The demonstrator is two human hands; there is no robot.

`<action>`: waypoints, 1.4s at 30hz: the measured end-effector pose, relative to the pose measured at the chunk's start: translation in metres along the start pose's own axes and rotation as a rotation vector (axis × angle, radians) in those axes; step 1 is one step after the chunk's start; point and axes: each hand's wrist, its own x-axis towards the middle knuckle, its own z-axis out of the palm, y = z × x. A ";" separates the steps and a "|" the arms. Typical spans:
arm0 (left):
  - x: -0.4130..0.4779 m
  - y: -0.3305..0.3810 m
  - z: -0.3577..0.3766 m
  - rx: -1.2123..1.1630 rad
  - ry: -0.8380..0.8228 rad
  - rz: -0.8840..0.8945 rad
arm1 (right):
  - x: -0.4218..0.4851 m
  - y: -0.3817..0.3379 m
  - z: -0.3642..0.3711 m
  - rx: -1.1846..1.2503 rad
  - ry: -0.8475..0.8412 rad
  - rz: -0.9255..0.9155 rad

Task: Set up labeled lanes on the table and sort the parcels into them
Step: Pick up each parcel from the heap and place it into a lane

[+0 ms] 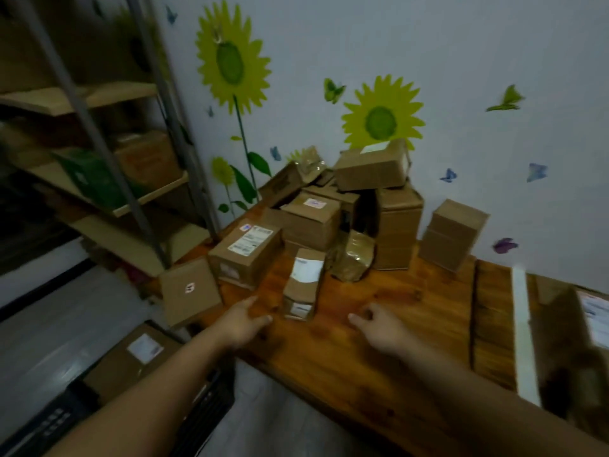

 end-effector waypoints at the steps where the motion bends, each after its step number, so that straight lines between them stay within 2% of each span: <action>1: 0.007 -0.004 -0.006 -0.029 -0.008 -0.003 | 0.008 -0.009 0.009 0.028 -0.016 0.037; 4: 0.030 -0.010 -0.013 -0.095 -0.020 -0.013 | 0.036 -0.030 0.031 0.093 -0.075 0.120; 9: 0.086 -0.005 -0.004 -0.177 -0.068 -0.068 | 0.090 -0.054 0.050 0.206 -0.140 0.129; 12: 0.121 0.006 0.008 -0.222 -0.110 -0.116 | 0.124 -0.062 0.060 0.389 -0.166 0.033; 15: 0.151 0.012 0.021 -0.241 -0.171 -0.129 | 0.145 -0.065 0.067 0.630 -0.155 0.048; 18: 0.164 0.016 0.030 -0.308 -0.231 -0.133 | 0.150 -0.063 0.074 0.553 -0.165 -0.010; 21: 0.163 0.019 0.029 -0.427 -0.201 -0.142 | 0.147 -0.058 0.074 0.540 -0.073 0.006; 26: 0.154 0.012 0.003 -0.513 -0.179 0.027 | 0.130 -0.074 0.059 0.716 -0.035 0.015; 29: 0.140 0.014 -0.021 -0.431 -0.119 0.168 | 0.111 -0.092 0.050 0.737 0.000 -0.011; 32: 0.114 0.014 -0.049 -0.266 -0.004 0.300 | 0.086 -0.113 0.032 0.831 0.157 -0.066; 34: 0.092 0.009 -0.069 -0.136 0.051 0.392 | 0.069 -0.120 0.021 0.910 0.228 -0.174; 37: 0.057 0.000 -0.096 0.021 0.135 0.495 | 0.034 -0.131 0.022 0.688 0.218 -0.330; 39: 0.037 -0.008 -0.107 0.077 0.165 0.556 | 0.011 -0.138 0.033 0.626 0.278 -0.367; 42: 0.014 -0.021 -0.114 -0.055 0.203 0.637 | -0.021 -0.141 0.051 0.668 0.447 -0.334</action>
